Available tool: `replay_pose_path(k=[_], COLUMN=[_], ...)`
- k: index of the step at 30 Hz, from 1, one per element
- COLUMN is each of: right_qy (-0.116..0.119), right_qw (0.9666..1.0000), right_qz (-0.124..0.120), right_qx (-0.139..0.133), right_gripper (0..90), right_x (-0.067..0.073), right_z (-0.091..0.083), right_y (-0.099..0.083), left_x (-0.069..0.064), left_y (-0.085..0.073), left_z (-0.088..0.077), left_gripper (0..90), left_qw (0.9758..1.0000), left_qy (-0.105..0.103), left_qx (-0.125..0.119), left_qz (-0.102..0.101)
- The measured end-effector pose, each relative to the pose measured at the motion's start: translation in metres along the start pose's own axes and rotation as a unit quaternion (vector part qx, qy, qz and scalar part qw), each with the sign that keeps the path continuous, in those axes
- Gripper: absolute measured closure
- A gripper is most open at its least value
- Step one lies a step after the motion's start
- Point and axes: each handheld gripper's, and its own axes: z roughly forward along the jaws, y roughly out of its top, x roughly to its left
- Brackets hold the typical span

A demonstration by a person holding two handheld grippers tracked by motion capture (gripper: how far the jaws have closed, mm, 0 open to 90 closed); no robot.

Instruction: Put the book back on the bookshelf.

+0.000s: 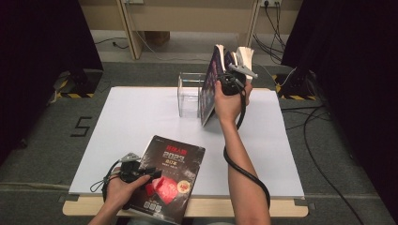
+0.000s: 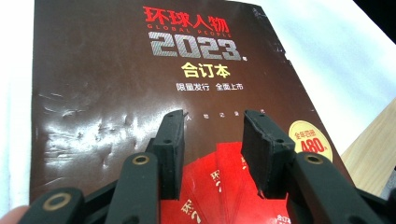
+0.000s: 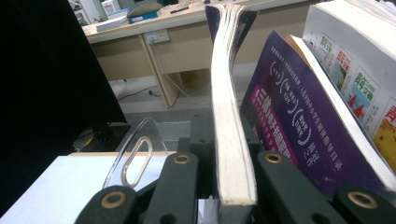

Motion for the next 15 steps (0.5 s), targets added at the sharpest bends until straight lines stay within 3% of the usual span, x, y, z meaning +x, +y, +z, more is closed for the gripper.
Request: replay_pose_path(k=[15], right_qy=[-0.021], right_qw=[0.9995], right_qz=[-0.022], right_qx=[0.003], right_gripper=[82.7], right_x=[0.006], right_z=[0.016], right_y=[-0.006], left_x=[0.001], left_y=[0.000], left_z=[-0.001], left_gripper=[58.8], left_qw=[1.0000], left_qy=[0.000], left_qx=[-0.001], left_qz=[-0.001])
